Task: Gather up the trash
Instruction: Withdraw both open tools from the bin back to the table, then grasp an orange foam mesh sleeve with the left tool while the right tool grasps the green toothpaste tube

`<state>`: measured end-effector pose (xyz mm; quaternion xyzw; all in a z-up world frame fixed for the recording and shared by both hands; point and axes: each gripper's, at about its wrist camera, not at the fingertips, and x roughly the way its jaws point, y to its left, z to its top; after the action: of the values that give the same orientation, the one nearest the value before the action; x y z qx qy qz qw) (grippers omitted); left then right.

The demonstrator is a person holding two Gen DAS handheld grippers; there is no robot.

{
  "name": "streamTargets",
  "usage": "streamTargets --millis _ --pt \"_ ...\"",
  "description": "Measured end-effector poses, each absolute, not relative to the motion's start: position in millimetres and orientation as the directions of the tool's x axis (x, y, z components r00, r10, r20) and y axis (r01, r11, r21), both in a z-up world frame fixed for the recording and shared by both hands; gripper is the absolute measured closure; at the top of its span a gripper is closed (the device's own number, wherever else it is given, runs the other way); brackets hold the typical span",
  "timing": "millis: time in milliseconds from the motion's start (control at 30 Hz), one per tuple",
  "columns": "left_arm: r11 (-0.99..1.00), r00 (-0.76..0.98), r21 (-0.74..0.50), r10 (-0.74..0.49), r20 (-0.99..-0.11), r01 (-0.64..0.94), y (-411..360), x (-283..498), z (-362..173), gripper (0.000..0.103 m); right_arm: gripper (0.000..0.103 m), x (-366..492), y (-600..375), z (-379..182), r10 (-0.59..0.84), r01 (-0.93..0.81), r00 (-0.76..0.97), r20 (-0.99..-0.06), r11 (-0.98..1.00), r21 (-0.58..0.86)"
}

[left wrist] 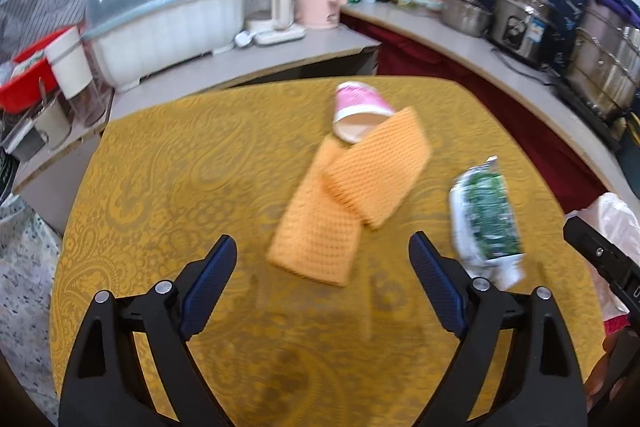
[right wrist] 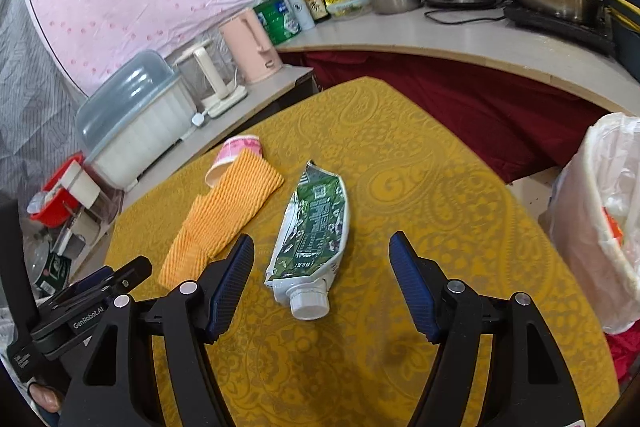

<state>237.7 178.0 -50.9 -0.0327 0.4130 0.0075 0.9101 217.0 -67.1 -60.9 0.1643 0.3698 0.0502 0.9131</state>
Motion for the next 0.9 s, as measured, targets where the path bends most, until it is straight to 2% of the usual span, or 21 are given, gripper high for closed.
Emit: streamTargets --millis 500,700,767,800,900 --pt "0.995 0.573 -0.079 -0.030 -0.819 -0.061 203 282 -108 0.020 0.035 275 -42 -120 0.203 0.053 0.629 -0.751 0.952 0.303" --pt "0.996 0.574 -0.078 -0.036 -0.818 -0.049 195 288 -115 0.021 0.034 275 -30 -125 0.180 0.035 0.649 -0.739 0.963 0.266" --pt "0.996 0.576 -0.078 -0.042 -0.816 -0.037 191 288 -115 0.028 0.037 274 -28 -125 0.176 0.031 0.651 -0.738 0.966 0.258" --pt "0.996 0.577 -0.078 -0.046 -0.816 -0.031 188 287 -115 0.031 0.042 274 -27 -125 0.184 0.025 0.651 -0.737 0.965 0.262" --pt "0.996 0.575 -0.090 -0.067 -0.816 -0.011 184 287 -112 0.049 0.050 272 -24 -123 0.190 0.018 0.649 -0.737 0.964 0.265"
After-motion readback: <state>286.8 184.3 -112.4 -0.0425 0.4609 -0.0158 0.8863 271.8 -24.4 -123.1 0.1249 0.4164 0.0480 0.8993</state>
